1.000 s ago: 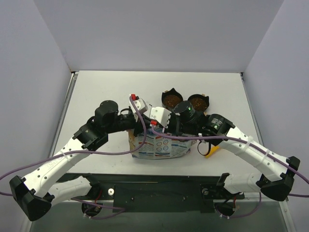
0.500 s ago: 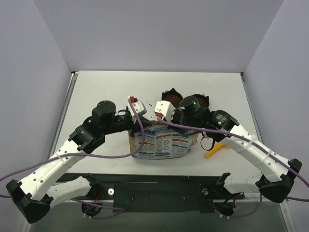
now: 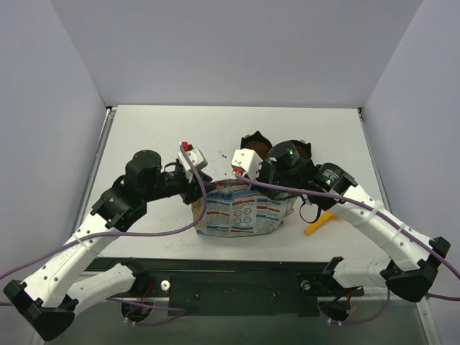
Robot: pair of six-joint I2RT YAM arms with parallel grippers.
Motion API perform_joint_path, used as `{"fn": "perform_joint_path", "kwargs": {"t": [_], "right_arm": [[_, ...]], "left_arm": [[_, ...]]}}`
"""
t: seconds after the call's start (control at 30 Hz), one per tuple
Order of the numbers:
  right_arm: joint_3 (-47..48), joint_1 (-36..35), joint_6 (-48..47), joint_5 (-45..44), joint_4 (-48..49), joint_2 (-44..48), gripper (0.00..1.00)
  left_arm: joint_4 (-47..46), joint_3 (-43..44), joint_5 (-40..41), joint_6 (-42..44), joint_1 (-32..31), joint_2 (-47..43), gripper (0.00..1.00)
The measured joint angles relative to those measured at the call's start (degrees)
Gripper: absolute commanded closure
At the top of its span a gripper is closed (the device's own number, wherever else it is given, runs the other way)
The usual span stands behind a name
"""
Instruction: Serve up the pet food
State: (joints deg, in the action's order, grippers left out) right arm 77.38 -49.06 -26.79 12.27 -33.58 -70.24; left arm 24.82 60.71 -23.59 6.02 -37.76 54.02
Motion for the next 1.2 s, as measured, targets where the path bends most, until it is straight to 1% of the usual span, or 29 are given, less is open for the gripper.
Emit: {"fn": "perform_joint_path", "kwargs": {"t": [0.03,0.07,0.13,0.17,0.2,0.23,0.27,0.3,0.33,0.37,0.43,0.5,0.57,0.63,0.7,0.73,0.77,0.8,0.83,0.9,0.93,1.03,1.1,1.17,1.2], "right_arm": [[0.0,0.0,0.0,0.0,0.0,0.0,1.00],[0.0,0.0,0.0,0.0,-0.1,0.0,1.00],[0.1,0.0,0.0,0.0,-0.1,0.0,1.00],[0.1,0.0,0.0,0.0,-0.1,0.0,0.95],[0.2,-0.1,0.0,0.0,-0.2,0.0,0.89],[0.4,-0.2,0.0,-0.3,-0.3,-0.1,0.76],[0.6,-0.5,0.0,-0.7,-0.6,-0.2,0.72],[0.9,-1.2,0.0,-1.7,-0.9,-0.2,0.65],[1.2,-1.9,-0.3,-2.6,-1.1,-0.3,0.62],[1.5,-3.0,-0.3,-3.0,-1.1,-0.4,0.55],[2.3,-5.1,-0.5,-3.0,-0.9,-1.1,0.49],[3.0,-6.7,-0.3,-2.8,-0.2,-2.5,0.47],[3.9,-7.3,-0.2,-2.8,0.5,-4.3,0.47],[4.6,-7.7,0.0,-3.0,2.1,-6.4,0.51],[5.1,-7.9,-0.1,-4.3,3.6,-8.4,0.65],[5.4,-8.1,-0.4,-5.3,3.9,-9.3,0.87],[5.4,-8.4,-0.7,-6.3,4.2,-10.0,0.98],[5.4,-8.5,-1.1,-7.1,4.3,-10.3,1.00],[5.4,-8.9,-1.2,-7.7,4.2,-10.5,1.00],[5.5,-9.4,-1.8,-8.6,3.7,-10.5,1.00],[5.6,-9.4,-2.2,-8.9,3.5,-10.5,1.00],[6.6,-9.4,-3.0,-8.8,2.1,-10.5,1.00],[7.3,-9.4,-3.1,-8.3,1.2,-10.5,1.00],[7.3,-9.0,-3.0,-7.6,1.1,-10.5,1.00],[7.3,-8.9,-2.8,-7.3,1.1,-10.5,1.00]], "left_arm": [[0.1,0.0,0.1,0.0,0.0,-0.1,0.67],[0.2,0.0,0.1,0.0,0.0,-0.1,0.79],[0.4,0.0,0.1,0.2,0.0,-0.1,0.93],[0.6,0.0,-0.1,0.3,0.1,0.0,1.00],[0.7,0.0,-0.4,0.5,0.1,0.1,1.00],[0.7,0.0,-0.7,0.6,0.2,0.2,1.00],[0.8,0.1,-0.9,0.6,0.5,0.3,1.00],[0.8,0.3,-1.2,0.4,0.7,0.6,1.00],[0.8,0.4,-1.6,0.1,1.0,0.8,1.00],[0.7,0.5,-2.3,-0.4,1.4,1.0,1.00],[0.5,0.5,-3.8,-2.0,2.1,1.2,1.00],[0.4,0.5,-5.0,-4.0,2.9,1.4,1.00],[0.4,0.5,-5.9,-5.7,3.5,1.4,1.00],[0.3,0.5,-7.1,-7.4,4.3,1.4,1.00],[0.3,0.4,-7.9,-8.5,4.8,1.4,1.00],[0.4,0.4,-8.0,-8.7,5.0,1.4,0.99],[0.5,0.4,-8.1,-8.8,5.1,1.4,0.93],[0.6,0.4,-8.1,-8.8,5.2,1.4,0.76],[0.7,0.4,-7.9,-8.8,5.2,1.4,0.70],[0.6,0.4,-7.3,-8.9,5.2,1.3,0.53],[0.6,0.4,-7.0,-8.8,5.2,1.1,0.48],[-0.3,-0.3,-6.4,-9.7,5.2,-0.1,0.48],[-1.1,-0.8,-6.4,-9.9,5.2,-0.3,0.52],[-1.5,-1.0,-6.4,-9.8,5.2,0.1,0.66],[-1.6,-1.0,-6.4,-9.8,5.2,0.4,0.84]]}}
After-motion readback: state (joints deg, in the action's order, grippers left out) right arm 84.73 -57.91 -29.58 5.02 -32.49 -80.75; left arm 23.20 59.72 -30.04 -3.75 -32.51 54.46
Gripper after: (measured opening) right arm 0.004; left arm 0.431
